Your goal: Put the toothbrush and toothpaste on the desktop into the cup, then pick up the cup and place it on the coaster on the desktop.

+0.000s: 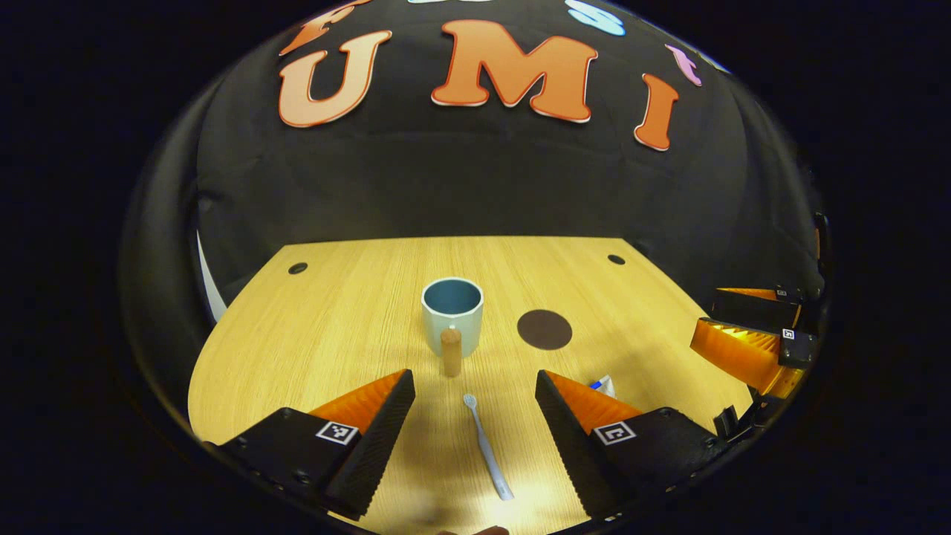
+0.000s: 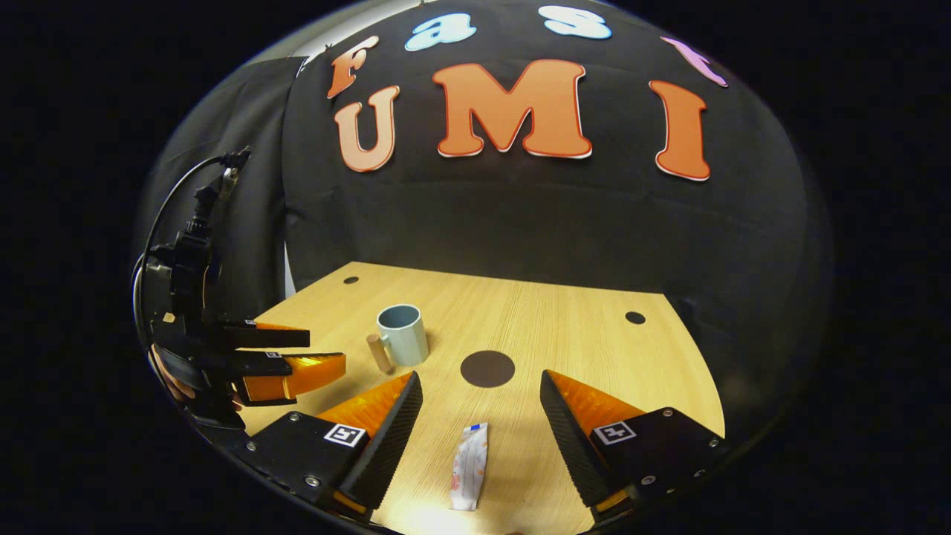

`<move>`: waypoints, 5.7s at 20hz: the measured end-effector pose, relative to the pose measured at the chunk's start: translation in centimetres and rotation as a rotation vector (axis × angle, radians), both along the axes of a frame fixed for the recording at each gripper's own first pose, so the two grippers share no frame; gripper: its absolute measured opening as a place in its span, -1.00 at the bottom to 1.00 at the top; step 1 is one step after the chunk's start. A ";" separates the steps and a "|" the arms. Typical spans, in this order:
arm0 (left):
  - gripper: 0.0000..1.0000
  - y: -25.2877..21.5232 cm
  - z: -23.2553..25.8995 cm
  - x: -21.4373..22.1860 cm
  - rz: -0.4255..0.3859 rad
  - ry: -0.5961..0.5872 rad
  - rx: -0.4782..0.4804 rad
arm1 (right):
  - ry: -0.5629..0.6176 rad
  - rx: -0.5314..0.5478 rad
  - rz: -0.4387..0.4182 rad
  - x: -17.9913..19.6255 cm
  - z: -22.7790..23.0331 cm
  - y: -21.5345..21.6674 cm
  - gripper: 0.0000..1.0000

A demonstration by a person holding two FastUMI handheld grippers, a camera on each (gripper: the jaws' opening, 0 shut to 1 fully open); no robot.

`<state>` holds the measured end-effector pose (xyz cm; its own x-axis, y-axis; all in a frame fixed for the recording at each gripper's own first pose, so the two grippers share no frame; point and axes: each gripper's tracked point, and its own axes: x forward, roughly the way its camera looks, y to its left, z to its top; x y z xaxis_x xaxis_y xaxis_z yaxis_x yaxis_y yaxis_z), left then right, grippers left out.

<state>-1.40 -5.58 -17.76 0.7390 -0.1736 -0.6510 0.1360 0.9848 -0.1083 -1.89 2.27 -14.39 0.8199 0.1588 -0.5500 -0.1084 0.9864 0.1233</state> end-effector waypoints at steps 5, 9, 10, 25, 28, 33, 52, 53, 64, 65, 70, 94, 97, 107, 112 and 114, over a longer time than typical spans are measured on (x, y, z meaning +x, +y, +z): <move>0.96 -1.0 -2.4 -0.8 -0.039 0.193 -0.061 | 0.128 -0.023 0.063 0.2 -3.8 2.2 0.87; 0.89 -1.0 -2.2 -1.1 -0.032 0.292 -0.069 | 0.235 -0.038 0.101 -1.0 -7.4 3.0 0.75; 0.82 -1.0 -1.7 -0.9 -0.031 0.314 -0.073 | 0.249 -0.038 0.103 -1.1 -8.0 3.1 0.74; -0.12 0.3 -4.3 -0.6 0.099 0.598 -0.027 | 0.451 0.002 0.107 -3.5 -15.2 4.8 0.34; -0.57 0.3 -4.4 -0.7 0.099 0.604 -0.023 | 0.462 0.016 0.087 -3.2 -15.6 4.7 0.19; -0.72 -1.2 -3.3 0.3 0.072 0.579 -0.045 | 0.460 0.103 0.029 -2.5 -15.6 4.3 -0.53; -0.87 0.4 -3.2 -0.4 -0.004 0.525 -0.011 | 0.518 0.082 -0.016 -2.4 -18.1 3.4 -0.43; -0.88 0.4 -3.4 -0.5 -0.005 0.520 -0.013 | 0.521 0.097 -0.025 -2.5 -17.8 3.4 -0.60; -0.94 0.2 -2.5 1.1 -0.015 0.375 -0.086 | 0.395 0.186 -0.034 -1.1 -14.8 3.8 -0.86; -0.94 0.2 -2.1 1.7 -0.020 0.343 -0.084 | 0.369 0.203 -0.025 -1.0 -13.7 3.8 -0.86; -0.93 1.7 -0.9 3.7 -0.014 0.171 -0.111 | 0.189 0.182 -0.028 -0.1 -8.0 1.7 -0.86; -0.94 7.8 10.9 7.2 0.093 -0.539 -0.057 | -0.235 0.123 -0.104 2.4 0.3 -0.6 -0.87; -0.94 8.4 12.7 8.8 0.093 -0.597 -0.044 | -0.275 0.113 -0.101 3.0 0.9 -0.8 -0.87; -0.94 11.1 16.2 14.9 0.138 -0.765 -0.042 | -0.372 0.054 -0.081 6.1 1.8 -1.0 -0.87; -0.94 11.7 15.6 17.3 0.145 -0.833 -0.075 | -0.400 0.041 -0.109 7.8 1.4 -1.6 -0.87; -0.94 11.5 14.7 18.1 0.137 -0.831 -0.087 | -0.409 0.040 -0.111 8.4 1.4 -1.2 -0.87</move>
<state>16.68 5.92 -3.02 0.9896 -0.0719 0.1244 0.0848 0.9911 -0.1024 6.46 1.11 -13.03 0.9826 0.0720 -0.1713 -0.0498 0.9902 0.1303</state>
